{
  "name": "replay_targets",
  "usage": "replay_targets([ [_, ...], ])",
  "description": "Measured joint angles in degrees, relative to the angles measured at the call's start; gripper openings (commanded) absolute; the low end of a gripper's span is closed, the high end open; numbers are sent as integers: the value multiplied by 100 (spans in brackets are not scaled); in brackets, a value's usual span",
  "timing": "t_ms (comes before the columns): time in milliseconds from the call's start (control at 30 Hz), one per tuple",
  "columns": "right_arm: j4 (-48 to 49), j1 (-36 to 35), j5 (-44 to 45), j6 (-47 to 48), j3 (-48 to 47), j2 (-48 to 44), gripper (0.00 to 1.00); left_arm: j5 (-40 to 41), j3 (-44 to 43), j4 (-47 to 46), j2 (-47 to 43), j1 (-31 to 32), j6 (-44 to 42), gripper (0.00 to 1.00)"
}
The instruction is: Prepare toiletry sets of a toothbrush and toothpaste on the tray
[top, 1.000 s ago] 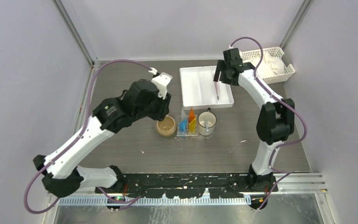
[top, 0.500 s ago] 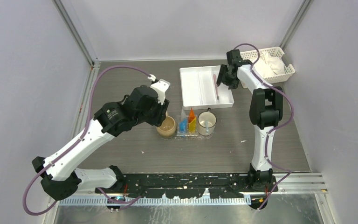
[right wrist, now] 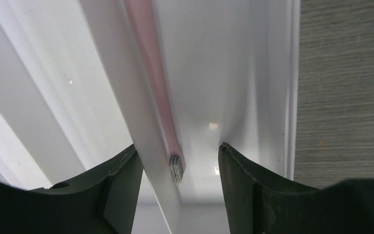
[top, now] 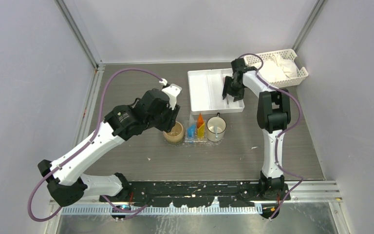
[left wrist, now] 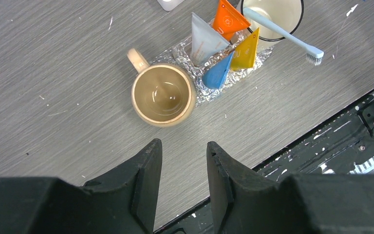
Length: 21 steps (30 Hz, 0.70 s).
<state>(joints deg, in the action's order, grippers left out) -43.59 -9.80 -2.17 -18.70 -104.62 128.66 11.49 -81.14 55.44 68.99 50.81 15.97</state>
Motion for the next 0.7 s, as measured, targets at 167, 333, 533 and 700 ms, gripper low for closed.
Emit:
replay_targets([
  [167,260,-24,-15,26,254,-127,69,-7,4,-31,0,-33,-37,39],
  [333,715,-22,-415,-39,693,-396,71,-9,68,-46,0,-101,-120,39],
  [533,1130,-17,-896,-260,968,-697,69,-17,173,-59,0,-173,-151,38],
  [700,1342,-24,-918,-374,990,-927,62,-55,197,-59,0,-223,-166,37],
])
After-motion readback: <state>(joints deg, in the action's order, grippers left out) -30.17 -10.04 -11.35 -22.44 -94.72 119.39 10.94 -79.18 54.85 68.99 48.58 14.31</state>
